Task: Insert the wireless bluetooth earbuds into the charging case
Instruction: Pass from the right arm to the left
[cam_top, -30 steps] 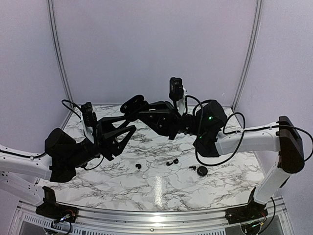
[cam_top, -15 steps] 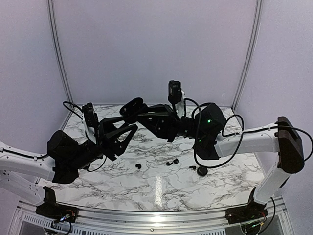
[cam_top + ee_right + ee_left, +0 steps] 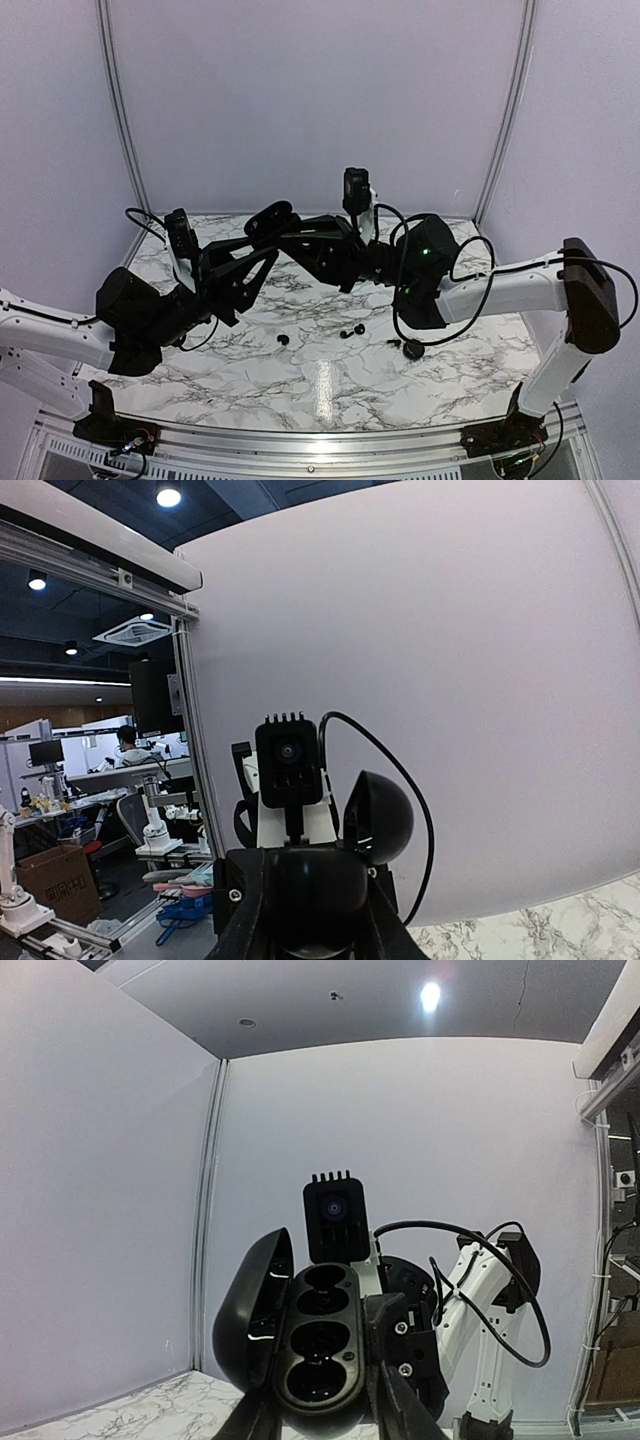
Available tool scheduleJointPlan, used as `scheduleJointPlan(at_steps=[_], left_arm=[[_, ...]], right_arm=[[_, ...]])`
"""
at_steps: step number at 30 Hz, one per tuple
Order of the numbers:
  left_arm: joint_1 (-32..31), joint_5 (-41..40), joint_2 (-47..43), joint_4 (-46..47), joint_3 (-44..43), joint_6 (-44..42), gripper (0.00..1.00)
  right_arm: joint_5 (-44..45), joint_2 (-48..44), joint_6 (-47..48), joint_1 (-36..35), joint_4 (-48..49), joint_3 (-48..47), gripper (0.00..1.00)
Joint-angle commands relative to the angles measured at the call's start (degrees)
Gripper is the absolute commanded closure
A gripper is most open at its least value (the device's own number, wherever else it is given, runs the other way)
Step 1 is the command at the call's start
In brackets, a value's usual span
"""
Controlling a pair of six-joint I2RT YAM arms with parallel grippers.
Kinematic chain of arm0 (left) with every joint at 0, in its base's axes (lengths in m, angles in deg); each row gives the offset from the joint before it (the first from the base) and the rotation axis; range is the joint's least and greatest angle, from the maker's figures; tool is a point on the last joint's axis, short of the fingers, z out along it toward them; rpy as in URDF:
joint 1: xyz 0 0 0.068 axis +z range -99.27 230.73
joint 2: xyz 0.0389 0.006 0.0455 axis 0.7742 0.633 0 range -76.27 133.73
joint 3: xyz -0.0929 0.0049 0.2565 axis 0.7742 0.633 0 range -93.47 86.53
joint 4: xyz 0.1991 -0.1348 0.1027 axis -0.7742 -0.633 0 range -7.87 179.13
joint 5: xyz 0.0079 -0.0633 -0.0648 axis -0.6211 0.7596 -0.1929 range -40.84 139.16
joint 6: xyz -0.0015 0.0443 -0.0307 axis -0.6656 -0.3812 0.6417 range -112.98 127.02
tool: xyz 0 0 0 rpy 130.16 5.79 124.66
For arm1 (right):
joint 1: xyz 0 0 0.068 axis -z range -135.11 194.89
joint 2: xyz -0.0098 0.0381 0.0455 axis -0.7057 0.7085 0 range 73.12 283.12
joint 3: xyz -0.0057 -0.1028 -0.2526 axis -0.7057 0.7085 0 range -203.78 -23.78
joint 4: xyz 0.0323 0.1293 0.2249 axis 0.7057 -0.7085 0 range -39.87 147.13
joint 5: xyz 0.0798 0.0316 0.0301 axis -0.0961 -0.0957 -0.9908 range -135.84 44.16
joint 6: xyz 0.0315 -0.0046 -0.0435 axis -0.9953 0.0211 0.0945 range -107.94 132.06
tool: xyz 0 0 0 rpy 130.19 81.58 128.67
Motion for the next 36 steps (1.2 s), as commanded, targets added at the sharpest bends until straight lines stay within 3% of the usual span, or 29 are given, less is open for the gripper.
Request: scheduleJointPlan(at_steps=[1,20,22,26,29,32,36], left_arm=[[-0.34,-0.6,0.18,2.88,-1.13,-0.77,0.66],[-0.34,-0.12,-1.95,2.72,1.11,0.4,0.86],[-0.34,-0.03,-2.56,2.24,1.43,0.63,0.87],[-0.34,0.85,-4.95,-0.69,1.86,1.18,0.89],[-0.34,2.31,-7.39,-5.12,2.17,1.23,0.9],[-0.34,3.67,-10.32,-11.73,2.71,1.2,0.9],[-0.27,5.6,-14.66,-19.57,3.58,1.33,0.92]], right_arm=[[0.97,0.64,-0.26,-0.62,2.18,-0.25,1.0],[0.23,0.74,-1.08,-0.57,1.68,-0.18,0.96],[-0.3,0.54,-1.13,-0.47,0.9,-0.37,0.81],[-1.19,-0.18,-1.14,-0.14,-0.64,-0.11,0.67],[-2.36,-1.56,-0.18,0.39,-3.37,0.35,0.5],[-3.32,-3.81,2.67,0.78,-8.44,0.98,0.42],[-4.63,-7.27,10.04,0.94,-20.23,0.45,0.41]])
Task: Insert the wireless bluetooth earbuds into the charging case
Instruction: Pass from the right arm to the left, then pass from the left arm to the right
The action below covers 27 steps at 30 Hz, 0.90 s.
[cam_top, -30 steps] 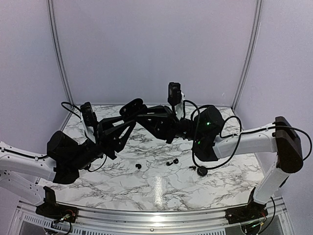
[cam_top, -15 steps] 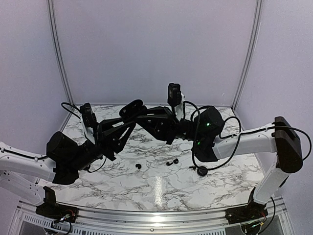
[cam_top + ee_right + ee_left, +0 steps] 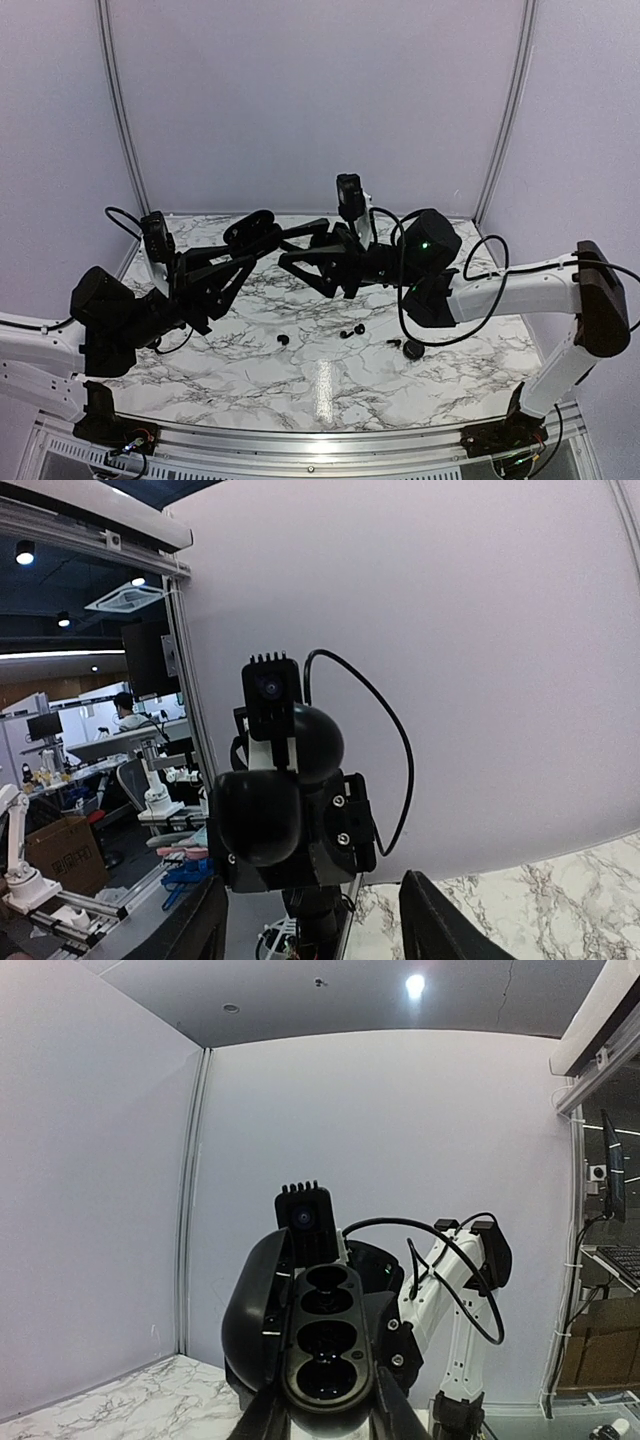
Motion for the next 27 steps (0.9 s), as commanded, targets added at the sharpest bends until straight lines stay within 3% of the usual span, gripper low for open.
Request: scheduleJointPlan(at_steps=[1,7,12,17,27], left_arm=[[-0.06,3.64,-4.67,-11.73,0.8,0.01,0.92],[-0.04,6.22,-9.84,-24.28,0.19,-0.93,0.93],[-0.01,5.7,-11.86,-31.37,-0.54,-2.3,0.93],[-0.05,6.16,-11.94,-33.22,-0.4,-2.44,0.93],[-0.06,6.37,-9.26,-33.19,-0.99,-1.28,0.93]], right_arm=[[-2.36,-5.12,9.01,0.38,-14.47,-0.93,0.41],[-4.64,-8.79,19.26,0.37,-36.33,-4.46,0.41],[-6.73,-9.23,21.91,0.37,-47.51,-6.42,0.42],[-8.73,-8.55,21.44,0.37,-51.2,-6.64,0.45],[-10.08,-7.29,20.74,-0.49,-48.81,-6.51,0.51]])
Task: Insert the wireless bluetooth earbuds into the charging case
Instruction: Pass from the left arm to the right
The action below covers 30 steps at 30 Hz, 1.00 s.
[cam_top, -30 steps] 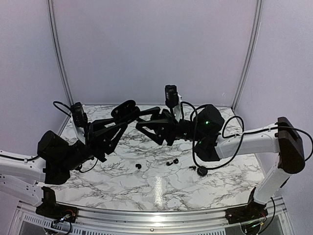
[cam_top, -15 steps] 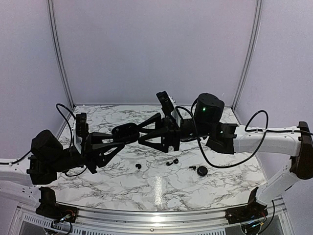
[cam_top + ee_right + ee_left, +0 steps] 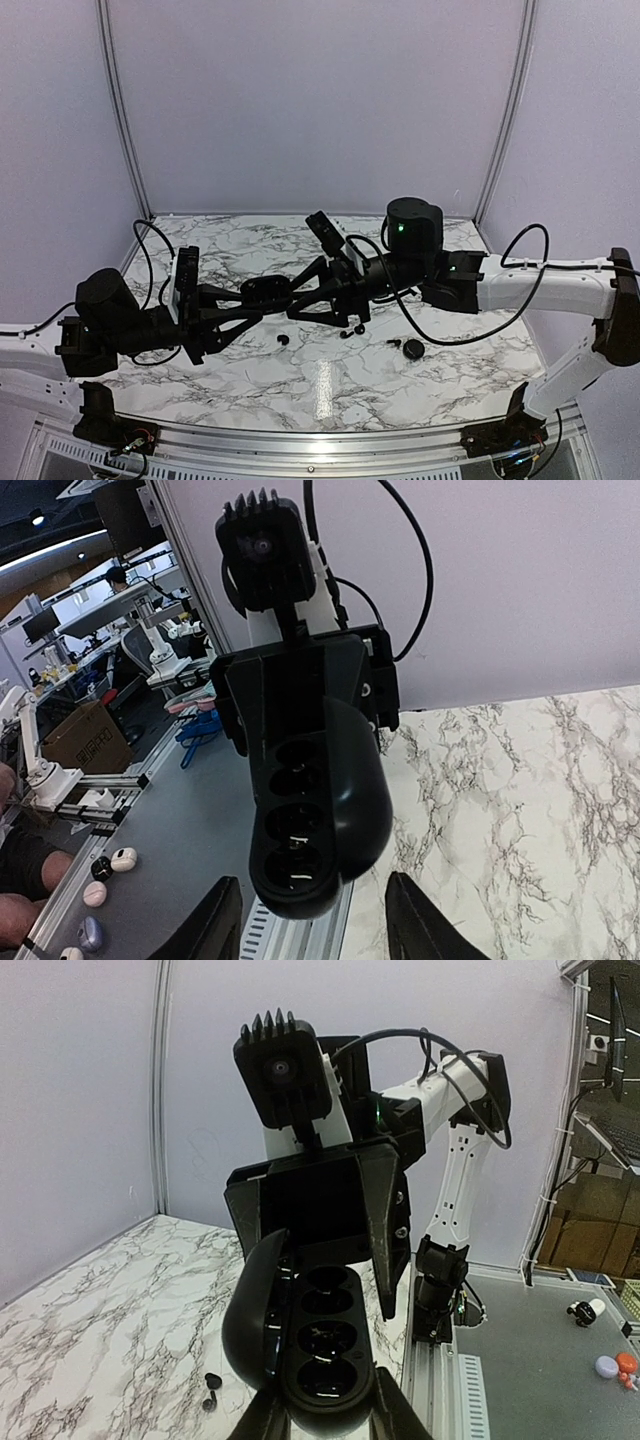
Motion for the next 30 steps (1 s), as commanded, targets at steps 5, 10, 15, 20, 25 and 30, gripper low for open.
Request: scheduleJointPlan(at_steps=[5,10,15,20,25,30], left_arm=[[-0.06,0.62,1.63,-0.38,-1.53,0.71,0.94],[-0.05,0.06,1.45,-0.3,-1.41,1.19,0.94],[-0.03,0.34,1.63,-0.17,-1.73,1.34,0.94],[0.04,0.16,1.55,0.08,-1.78,1.85,0.94],[0.05,-0.61,2.05,0.13,-1.85,2.09,0.93],[0.04,-0.91,1.99,0.45,-1.74,2.17,0.92]], right_arm=[[-0.84,1.05,1.24,-0.69,-0.73,-2.34,0.56],[-0.23,0.17,1.86,-0.79,-0.82,-1.49,0.61],[-0.68,0.49,1.43,-0.8,0.33,-1.16,0.61],[-0.93,0.81,0.7,-0.79,1.86,-0.8,0.65],[-1.17,0.81,0.38,-0.79,2.54,-0.66,0.76],[-1.38,0.74,0.3,-0.79,2.72,-0.36,0.8]])
